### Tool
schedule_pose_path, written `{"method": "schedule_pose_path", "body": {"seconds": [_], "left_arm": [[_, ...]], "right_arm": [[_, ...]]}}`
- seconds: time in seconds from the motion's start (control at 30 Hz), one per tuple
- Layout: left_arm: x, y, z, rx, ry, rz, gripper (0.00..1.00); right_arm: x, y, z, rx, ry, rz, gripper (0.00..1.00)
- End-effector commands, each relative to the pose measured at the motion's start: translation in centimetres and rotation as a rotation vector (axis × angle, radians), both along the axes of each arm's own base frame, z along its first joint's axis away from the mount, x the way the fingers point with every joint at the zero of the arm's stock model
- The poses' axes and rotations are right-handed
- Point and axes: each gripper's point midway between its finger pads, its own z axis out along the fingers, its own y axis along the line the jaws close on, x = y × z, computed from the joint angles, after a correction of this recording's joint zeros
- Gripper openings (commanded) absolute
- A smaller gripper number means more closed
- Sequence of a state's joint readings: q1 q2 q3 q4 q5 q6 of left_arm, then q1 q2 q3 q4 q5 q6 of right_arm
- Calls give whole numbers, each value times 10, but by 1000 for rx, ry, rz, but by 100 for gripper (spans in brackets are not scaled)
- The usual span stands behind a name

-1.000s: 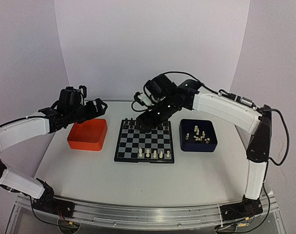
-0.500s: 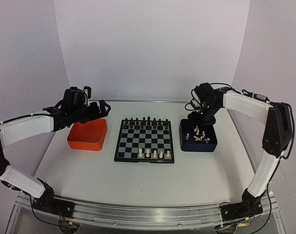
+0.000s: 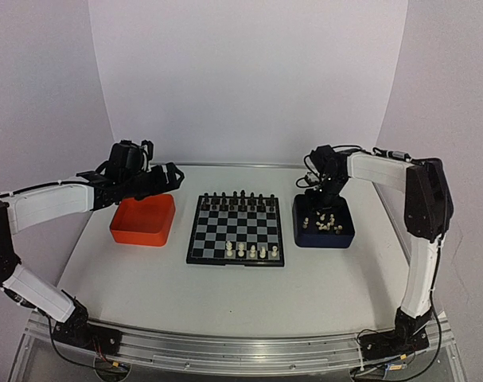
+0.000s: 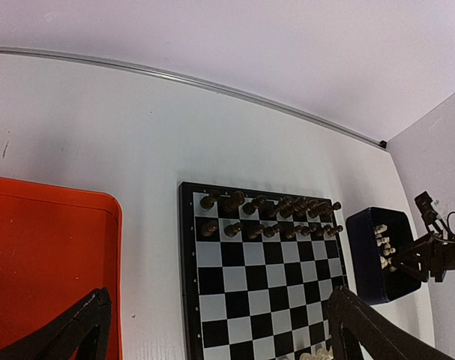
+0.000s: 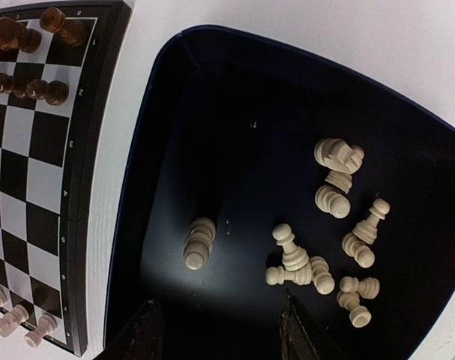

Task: Set up the chess pieces on the board
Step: Pick up the chess piece from the storage box.

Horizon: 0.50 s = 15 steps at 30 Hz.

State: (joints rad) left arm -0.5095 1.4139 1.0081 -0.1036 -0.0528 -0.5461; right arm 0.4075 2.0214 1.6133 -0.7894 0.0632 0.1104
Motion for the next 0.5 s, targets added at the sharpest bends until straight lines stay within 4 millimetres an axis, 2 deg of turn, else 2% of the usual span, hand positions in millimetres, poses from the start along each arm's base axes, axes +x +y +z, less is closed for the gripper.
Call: {"method": "schedule_pose_path", "body": {"seconds": [0.0, 0.47], "left_arm": [[13, -5, 27, -19, -69, -4, 100], [14, -3, 25, -9, -63, 6, 100]], "right_arm": [[14, 8, 2, 30, -14, 0, 46], [16, 15, -28, 42, 55, -13, 29]]}}
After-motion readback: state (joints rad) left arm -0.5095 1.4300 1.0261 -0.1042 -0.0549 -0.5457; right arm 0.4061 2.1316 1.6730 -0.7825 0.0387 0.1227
